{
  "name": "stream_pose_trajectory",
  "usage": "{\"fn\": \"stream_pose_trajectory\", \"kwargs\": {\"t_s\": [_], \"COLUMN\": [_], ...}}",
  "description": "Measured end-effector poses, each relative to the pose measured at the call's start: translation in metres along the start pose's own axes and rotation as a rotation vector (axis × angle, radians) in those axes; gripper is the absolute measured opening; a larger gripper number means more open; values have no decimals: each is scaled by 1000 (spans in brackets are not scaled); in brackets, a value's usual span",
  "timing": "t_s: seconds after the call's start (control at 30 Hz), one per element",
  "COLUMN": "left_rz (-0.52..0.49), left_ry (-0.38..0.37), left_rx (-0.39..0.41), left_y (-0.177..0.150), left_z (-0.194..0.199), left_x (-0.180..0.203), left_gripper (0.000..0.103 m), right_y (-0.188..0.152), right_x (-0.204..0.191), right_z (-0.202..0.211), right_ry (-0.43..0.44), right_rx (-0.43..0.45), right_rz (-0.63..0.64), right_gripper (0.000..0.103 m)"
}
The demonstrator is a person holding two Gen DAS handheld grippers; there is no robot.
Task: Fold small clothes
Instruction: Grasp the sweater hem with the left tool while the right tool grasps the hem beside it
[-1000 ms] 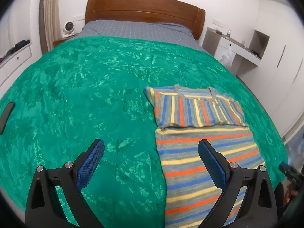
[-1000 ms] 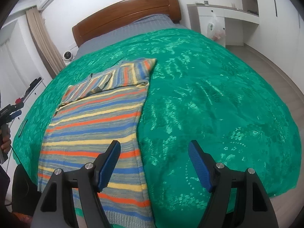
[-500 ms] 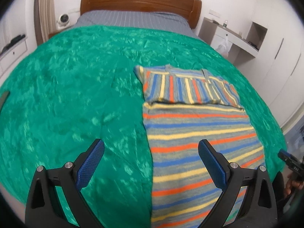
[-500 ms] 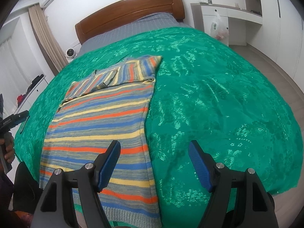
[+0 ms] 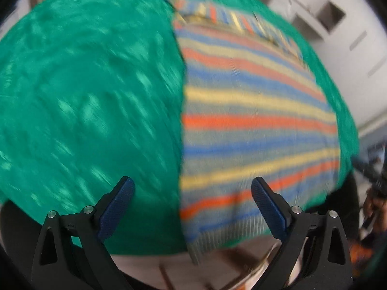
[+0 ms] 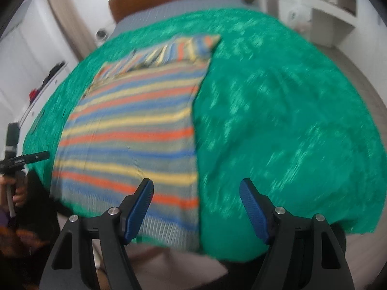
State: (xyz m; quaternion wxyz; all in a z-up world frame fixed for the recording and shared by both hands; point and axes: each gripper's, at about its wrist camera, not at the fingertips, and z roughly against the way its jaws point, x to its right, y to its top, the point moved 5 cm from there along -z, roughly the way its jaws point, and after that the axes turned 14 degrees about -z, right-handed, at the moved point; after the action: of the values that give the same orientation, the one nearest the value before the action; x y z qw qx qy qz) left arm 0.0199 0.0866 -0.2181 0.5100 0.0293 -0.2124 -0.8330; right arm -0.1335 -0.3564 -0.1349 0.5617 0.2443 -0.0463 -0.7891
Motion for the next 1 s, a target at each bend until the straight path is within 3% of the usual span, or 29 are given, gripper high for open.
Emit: {"fn": "stream_pose_trajectory", "kwargs": {"t_s": [0.17, 0.27, 0.33, 0.37, 0.4, 0.7, 1.0], "left_rz": [-67, -50, -46, -45, -47, -90, -46], "left_ry": [21, -7, -3, -14, -26, -36, -52], "left_rx": [-68, -90, -110, -127, -145, -132, -96], "left_y": [-17, -21, -24, -27, -29, -41, -40], "left_z": [-16, -19, -22, -24, -26, 2, 10], "left_x": [22, 26, 26, 27, 28, 24, 6], "left_gripper": [84, 67, 49, 29, 4, 2, 3], "right_y": [-19, -26, -29, -31, -33, -34, -33], "right_x": [-3, -5, -8, -8, -8, -18, -21], "right_z": [-25, -44, -56, -59, -62, -26, -31], "right_ry": [50, 35, 40, 35, 25, -19, -12], "right_rx": [-165, -228, -273, -293, -303, -274, -258], "right_rz": [-14, 16, 23, 35, 46, 95, 45], "right_gripper": [70, 59, 45, 30, 6, 5, 5]}}
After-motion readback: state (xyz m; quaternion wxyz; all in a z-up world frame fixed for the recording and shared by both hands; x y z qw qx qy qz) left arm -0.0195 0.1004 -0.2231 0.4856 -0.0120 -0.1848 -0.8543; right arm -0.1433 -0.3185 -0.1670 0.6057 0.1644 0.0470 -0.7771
